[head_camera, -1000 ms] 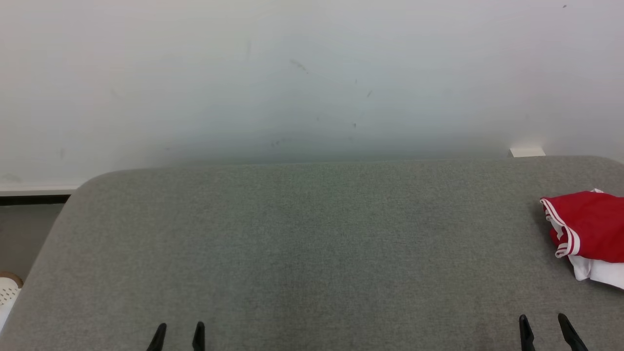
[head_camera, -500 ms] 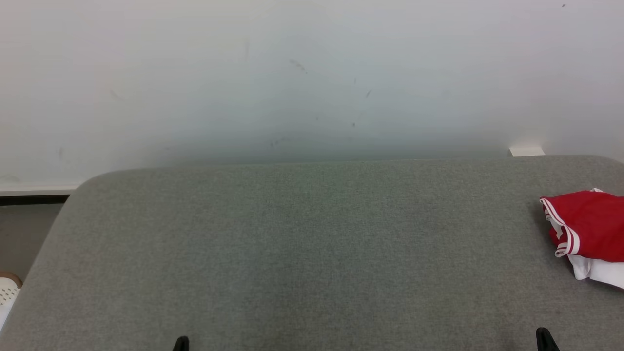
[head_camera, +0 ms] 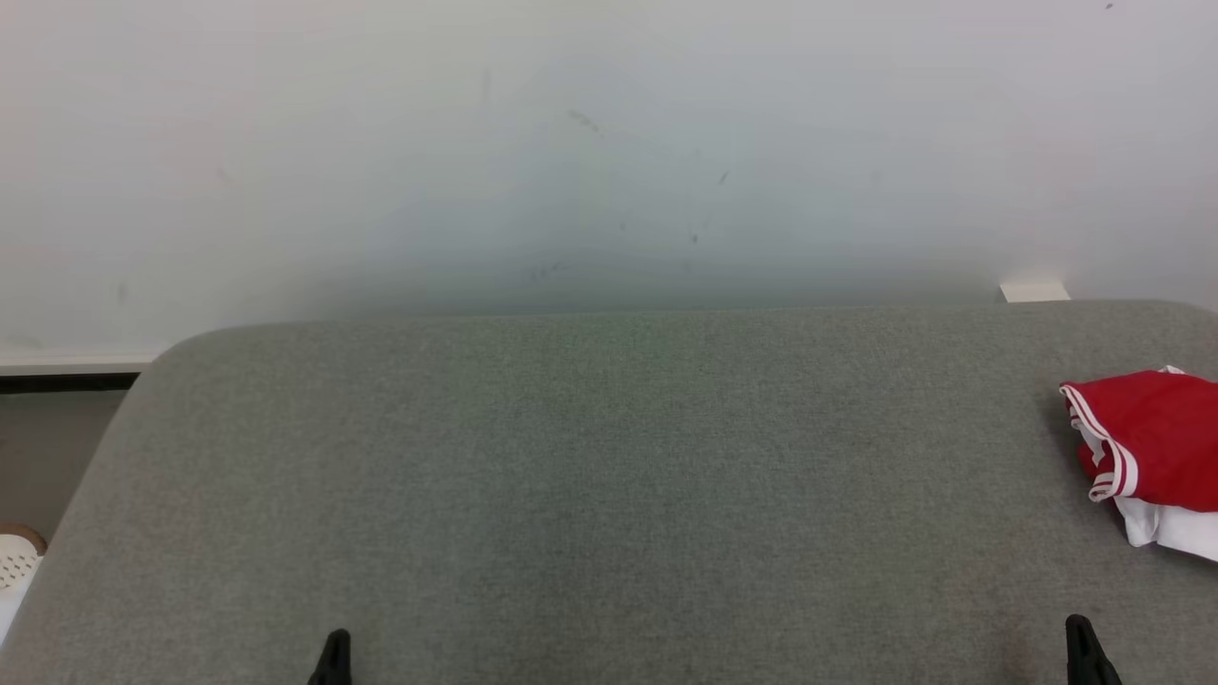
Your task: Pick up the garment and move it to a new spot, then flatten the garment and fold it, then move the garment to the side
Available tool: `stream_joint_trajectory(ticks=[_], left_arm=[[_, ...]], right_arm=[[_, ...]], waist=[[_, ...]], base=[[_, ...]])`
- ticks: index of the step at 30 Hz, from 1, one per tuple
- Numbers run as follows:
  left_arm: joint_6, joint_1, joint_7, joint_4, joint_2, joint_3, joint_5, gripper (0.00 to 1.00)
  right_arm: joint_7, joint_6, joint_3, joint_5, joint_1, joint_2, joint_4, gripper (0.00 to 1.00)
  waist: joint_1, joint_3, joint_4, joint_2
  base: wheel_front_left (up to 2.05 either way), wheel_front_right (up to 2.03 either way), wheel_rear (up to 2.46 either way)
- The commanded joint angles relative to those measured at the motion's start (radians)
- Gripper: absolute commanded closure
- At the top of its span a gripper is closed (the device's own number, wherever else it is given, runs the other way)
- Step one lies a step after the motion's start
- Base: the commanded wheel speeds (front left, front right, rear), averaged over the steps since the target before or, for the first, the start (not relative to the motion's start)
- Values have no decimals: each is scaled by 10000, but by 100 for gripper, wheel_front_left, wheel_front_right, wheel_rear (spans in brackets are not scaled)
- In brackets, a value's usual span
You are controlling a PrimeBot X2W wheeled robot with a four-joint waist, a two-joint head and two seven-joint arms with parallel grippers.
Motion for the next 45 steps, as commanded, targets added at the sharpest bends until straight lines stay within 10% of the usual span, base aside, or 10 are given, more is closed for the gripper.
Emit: stream_joint_trajectory(ticks=[1, 45], left_arm=[[-34, -295, 98, -72, 38, 93, -476, 100], [-201, -1469, 1568, 387, 75, 694, -6148, 100]], right_arm=[[85, -4, -52, 490, -324, -89, -95, 100], [1542, -11, -263, 6157, -1318, -146, 25, 100]], waist=[[0, 9, 7, 0], [0, 240, 177, 0]], base=[[0, 0, 0], [0, 0, 0]])
